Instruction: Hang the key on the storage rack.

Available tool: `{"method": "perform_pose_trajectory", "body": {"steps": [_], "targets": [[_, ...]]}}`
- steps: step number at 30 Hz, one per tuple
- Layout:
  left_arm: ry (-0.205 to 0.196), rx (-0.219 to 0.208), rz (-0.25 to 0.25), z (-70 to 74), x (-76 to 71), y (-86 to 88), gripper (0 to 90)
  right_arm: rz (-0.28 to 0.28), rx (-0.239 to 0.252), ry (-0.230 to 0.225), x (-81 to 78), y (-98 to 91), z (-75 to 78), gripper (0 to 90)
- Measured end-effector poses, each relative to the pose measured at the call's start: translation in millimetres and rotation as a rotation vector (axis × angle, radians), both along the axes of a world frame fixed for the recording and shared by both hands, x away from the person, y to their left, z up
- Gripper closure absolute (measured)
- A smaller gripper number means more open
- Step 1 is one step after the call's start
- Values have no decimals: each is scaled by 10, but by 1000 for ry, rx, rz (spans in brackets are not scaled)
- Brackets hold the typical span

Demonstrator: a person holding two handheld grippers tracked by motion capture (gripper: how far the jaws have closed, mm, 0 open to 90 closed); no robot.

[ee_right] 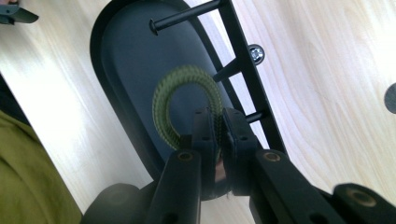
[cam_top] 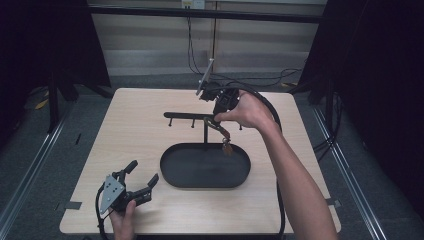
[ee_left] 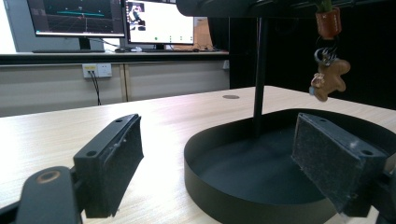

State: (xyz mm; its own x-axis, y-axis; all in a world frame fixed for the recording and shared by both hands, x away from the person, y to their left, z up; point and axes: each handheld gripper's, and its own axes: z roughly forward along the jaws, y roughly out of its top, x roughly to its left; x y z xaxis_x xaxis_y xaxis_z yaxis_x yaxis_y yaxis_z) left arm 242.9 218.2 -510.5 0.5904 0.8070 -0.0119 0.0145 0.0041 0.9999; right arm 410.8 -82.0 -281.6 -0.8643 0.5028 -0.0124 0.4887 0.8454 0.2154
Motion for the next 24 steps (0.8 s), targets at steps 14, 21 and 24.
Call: {"method": "perform_pose_trajectory", "body": {"steps": [14, 21, 24], "targets": [[3, -5, 2, -1, -2, -4, 159, -17, 9, 39, 104, -31, -2, 808], [3, -5, 2, -1, -2, -4, 159, -24, 24, 51, 123, -61, -6, 776], [4, 2, 5, 0, -3, 0, 160, -39, 37, 36, 124, -68, -7, 772]]}}
